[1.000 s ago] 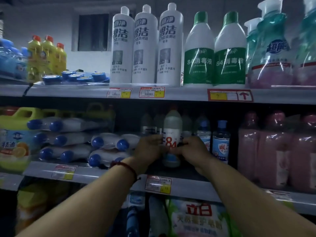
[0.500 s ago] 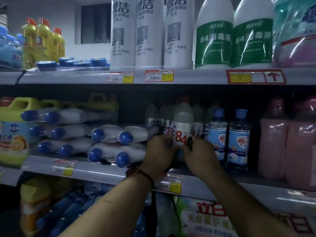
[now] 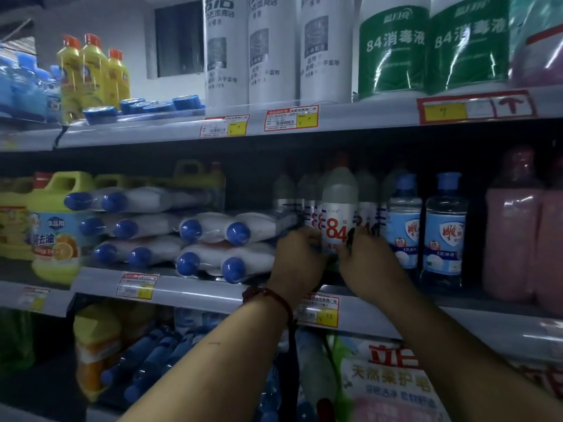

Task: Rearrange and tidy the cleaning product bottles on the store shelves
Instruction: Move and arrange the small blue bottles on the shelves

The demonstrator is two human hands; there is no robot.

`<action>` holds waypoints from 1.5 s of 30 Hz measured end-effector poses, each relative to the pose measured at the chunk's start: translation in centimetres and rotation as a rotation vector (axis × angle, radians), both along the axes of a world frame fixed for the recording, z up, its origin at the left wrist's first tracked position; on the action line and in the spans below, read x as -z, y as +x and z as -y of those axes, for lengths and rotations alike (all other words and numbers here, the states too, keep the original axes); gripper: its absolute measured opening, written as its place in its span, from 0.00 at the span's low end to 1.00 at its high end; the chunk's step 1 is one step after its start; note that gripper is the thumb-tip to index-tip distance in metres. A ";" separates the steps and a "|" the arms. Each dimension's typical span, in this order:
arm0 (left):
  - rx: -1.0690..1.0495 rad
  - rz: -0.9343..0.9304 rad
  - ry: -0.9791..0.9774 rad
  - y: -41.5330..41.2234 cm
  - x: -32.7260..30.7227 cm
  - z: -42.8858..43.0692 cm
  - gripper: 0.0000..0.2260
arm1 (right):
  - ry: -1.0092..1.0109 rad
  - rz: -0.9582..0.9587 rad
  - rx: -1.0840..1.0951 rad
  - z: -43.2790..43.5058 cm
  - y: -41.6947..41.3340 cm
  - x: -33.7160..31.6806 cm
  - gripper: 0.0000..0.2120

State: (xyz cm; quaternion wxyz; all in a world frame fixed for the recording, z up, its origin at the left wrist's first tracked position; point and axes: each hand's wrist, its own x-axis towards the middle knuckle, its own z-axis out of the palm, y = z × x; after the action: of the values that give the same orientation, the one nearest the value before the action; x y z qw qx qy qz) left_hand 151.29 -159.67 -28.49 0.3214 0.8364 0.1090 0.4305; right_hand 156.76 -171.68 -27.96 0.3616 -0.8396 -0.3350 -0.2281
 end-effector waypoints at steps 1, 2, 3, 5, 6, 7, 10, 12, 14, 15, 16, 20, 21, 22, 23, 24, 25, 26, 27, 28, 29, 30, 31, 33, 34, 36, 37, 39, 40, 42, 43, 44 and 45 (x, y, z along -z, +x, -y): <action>-0.011 -0.001 0.009 -0.1 0.0 0.1 0.11 | 0.000 -0.002 -0.003 0.0 0.0 0.0 0.13; -0.023 -0.002 0.016 -0.1 0.0 0.1 0.10 | -0.002 -0.008 -0.002 -0.1 0.0 0.0 0.13; -0.037 0.002 0.032 -0.3 0.0 0.3 0.09 | -0.004 -0.019 -0.002 -0.1 0.0 -0.1 0.14; -0.055 -0.001 0.075 -0.7 -0.2 0.7 0.07 | 0.006 -0.047 -0.015 0.0 0.0 -0.3 0.14; -0.055 -0.014 0.094 -1.0 -0.3 0.9 0.06 | 0.013 -0.049 -0.030 0.3 -0.1 -0.5 0.13; -0.050 -0.028 0.113 -1.3 -0.5 1.1 0.06 | 0.017 -0.044 -0.044 0.6 -0.4 -0.7 0.11; -0.001 -0.036 0.125 -2.9 -0.6 1.6 0.09 | 0.028 -0.011 -0.104 2.4 -1.6 -0.9 0.09; 0.034 -0.027 0.182 -4.4 -0.1 1.6 0.11 | 0.001 0.030 -0.158 3.8 -2.9 -0.9 0.08; 0.052 -0.046 0.291 -6.4 0.5 1.5 0.11 | -0.067 0.065 -0.193 4.9 -4.1 -0.6 0.07; 0.054 -0.049 0.325 -7.5 0.7 1.5 0.12 | -0.107 0.076 -0.194 5.5 -4.8 -0.6 0.12; 0.048 -0.044 0.352 -8.7 1.0 1.5 0.14 | -0.141 0.090 -0.185 6.0 -5.6 -0.5 0.16; -0.037 0.019 0.524 -13.3 2.2 1.7 0.18 | -0.241 0.178 -0.188 6.8 -8.2 0.4 0.25; -0.060 0.019 0.554 -14.3 2.6 1.8 0.19 | -0.269 0.182 -0.193 7.0 -8.9 0.7 0.26; -0.079 0.010 0.576 -15.3 3.0 1.9 0.19 | -0.283 0.191 -0.202 7.2 -9.5 1.1 0.26; -0.096 -0.011 0.591 -16.1 3.5 1.9 0.19 | -0.291 0.204 -0.213 7.4 -10.1 1.5 0.27; -0.109 -0.049 0.605 -16.8 4.0 1.9 0.20 | -0.295 0.221 -0.228 7.6 -10.6 2.1 0.26; -0.123 -0.092 0.619 -17.4 4.6 1.9 0.22 | -0.301 0.233 -0.241 7.9 -11.2 2.6 0.26; -0.140 -0.131 0.636 -18.0 5.2 2.0 0.23 | -0.310 0.249 -0.253 8.2 -11.7 3.3 0.25; -0.157 -0.165 0.648 -18.4 5.9 2.0 0.24 | -0.322 0.259 -0.262 8.4 -12.2 4.0 0.25; -0.166 -0.190 0.650 -18.7 6.7 2.0 0.25 | -0.334 0.263 -0.276 8.7 -12.5 4.7 0.25; -0.171 -0.212 0.639 -18.9 7.5 2.0 0.26 | -0.347 0.258 -0.291 8.8 -12.7 5.5 0.25; -0.170 -0.232 0.623 -19.0 8.3 1.9 0.26 | -0.359 0.257 -0.307 8.9 -12.8 6.4 0.25; -0.168 -0.251 0.605 -19.0 9.2 1.7 0.26 | -0.374 0.253 -0.313 9.0 -12.7 7.2 0.25; -0.168 -0.300 0.589 -18.6 10.7 1.4 0.27 | -0.404 0.234 -0.299 9.1 -12.2 8.7 0.25; -0.175 -0.335 0.594 -18.2 11.4 1.2 0.27 | -0.417 0.221 -0.293 9.1 -11.9 9.3 0.24; -0.185 -0.400 0.601 -17.3 12.6 0.7 0.27 | -0.423 0.204 -0.302 8.9 -10.8 10.6 0.23; -0.179 -0.411 0.597 -16.8 13.4 0.4 0.26 | -0.424 0.200 -0.308 8.7 -10.2 11.2 0.23; -0.161 -0.393 0.577 -15.8 14.9 -0.3 0.25 | -0.433 0.199 -0.297 8.1 -8.7 12.5 0.24; -0.157 -0.385 0.572 -15.2 15.7 -0.6 0.24 | -0.438 0.197 -0.285 7.7 -8.0 13.2 0.24; -0.147 -0.394 0.557 -13.9 17.1 -1.4 0.23 | -0.455 0.179 -0.264 6.8 -6.8 14.2 0.25; -0.138 -0.400 0.547 -13.1 17.7 -1.8 0.23 | -0.471 0.167 -0.254 6.3 -6.2 14.6 0.25; -0.128 -0.406 0.539 -12.3 18.3 -2.1 0.23 | -0.491 0.157 -0.247 5.8 -5.7 15.0 0.26; -0.117 -0.414 0.534 -11.5 18.8 -2.4 0.23 | -0.510 0.147 -0.247 5.3 -5.1 15.4 0.27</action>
State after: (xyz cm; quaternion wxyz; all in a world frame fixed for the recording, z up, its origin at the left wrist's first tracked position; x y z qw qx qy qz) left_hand 139.84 -157.27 -47.27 0.0367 0.9530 0.1032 0.2825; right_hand 151.65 -177.02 -43.36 0.1389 -0.8375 -0.5065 -0.1509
